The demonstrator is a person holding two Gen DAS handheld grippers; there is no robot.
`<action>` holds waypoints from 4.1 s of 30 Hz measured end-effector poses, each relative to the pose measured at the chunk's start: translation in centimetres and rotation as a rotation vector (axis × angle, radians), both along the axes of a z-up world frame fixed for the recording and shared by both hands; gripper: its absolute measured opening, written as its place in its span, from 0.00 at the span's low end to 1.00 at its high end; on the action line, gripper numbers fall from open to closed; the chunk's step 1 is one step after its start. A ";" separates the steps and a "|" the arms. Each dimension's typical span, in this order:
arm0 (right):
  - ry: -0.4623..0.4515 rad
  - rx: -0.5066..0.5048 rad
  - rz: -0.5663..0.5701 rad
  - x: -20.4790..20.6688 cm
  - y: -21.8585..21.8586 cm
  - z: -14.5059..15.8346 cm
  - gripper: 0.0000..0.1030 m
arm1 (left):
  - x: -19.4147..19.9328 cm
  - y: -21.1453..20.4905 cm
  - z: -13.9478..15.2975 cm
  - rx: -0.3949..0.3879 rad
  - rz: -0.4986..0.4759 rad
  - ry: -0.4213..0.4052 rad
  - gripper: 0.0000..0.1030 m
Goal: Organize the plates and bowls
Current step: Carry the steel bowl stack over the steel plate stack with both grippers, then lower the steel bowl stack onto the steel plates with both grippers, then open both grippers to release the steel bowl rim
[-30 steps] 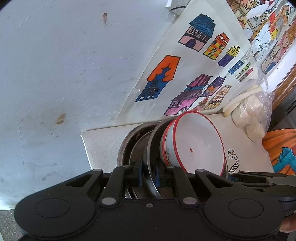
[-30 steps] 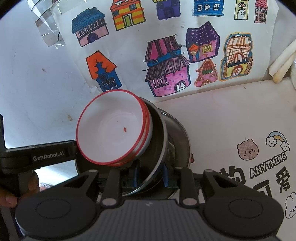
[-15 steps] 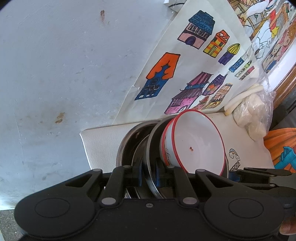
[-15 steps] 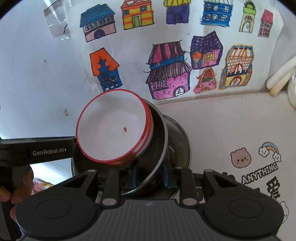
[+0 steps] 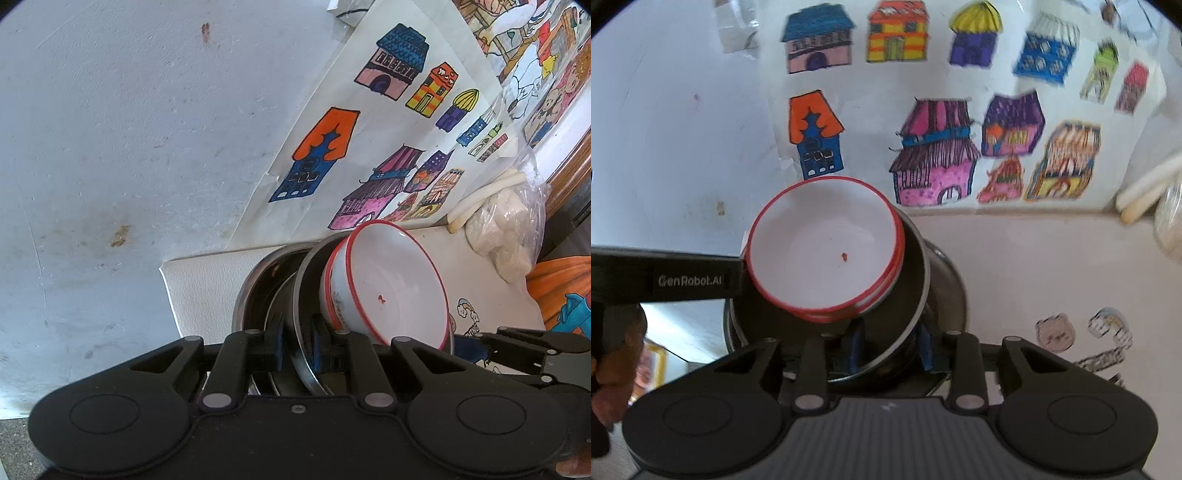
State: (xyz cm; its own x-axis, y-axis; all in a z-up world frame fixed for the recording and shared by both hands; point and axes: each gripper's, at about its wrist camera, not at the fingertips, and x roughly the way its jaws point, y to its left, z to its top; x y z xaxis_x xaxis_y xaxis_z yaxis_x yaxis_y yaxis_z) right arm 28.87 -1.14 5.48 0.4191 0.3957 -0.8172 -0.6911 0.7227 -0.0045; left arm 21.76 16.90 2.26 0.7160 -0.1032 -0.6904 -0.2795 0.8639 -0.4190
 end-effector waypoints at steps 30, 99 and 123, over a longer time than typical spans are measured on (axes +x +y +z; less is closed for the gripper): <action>-0.026 0.071 0.011 -0.7 -1.5 0.9 0.69 | -0.5 -0.2 0.5 0.028 0.012 -0.021 0.19; -0.052 0.193 -0.035 -3.3 -2.9 1.1 0.87 | -3.0 -0.7 1.4 0.221 0.007 -0.093 0.79; -0.075 0.439 -0.169 -5.6 -8.8 1.4 0.96 | -5.6 -2.9 2.3 0.226 -0.006 -0.188 0.99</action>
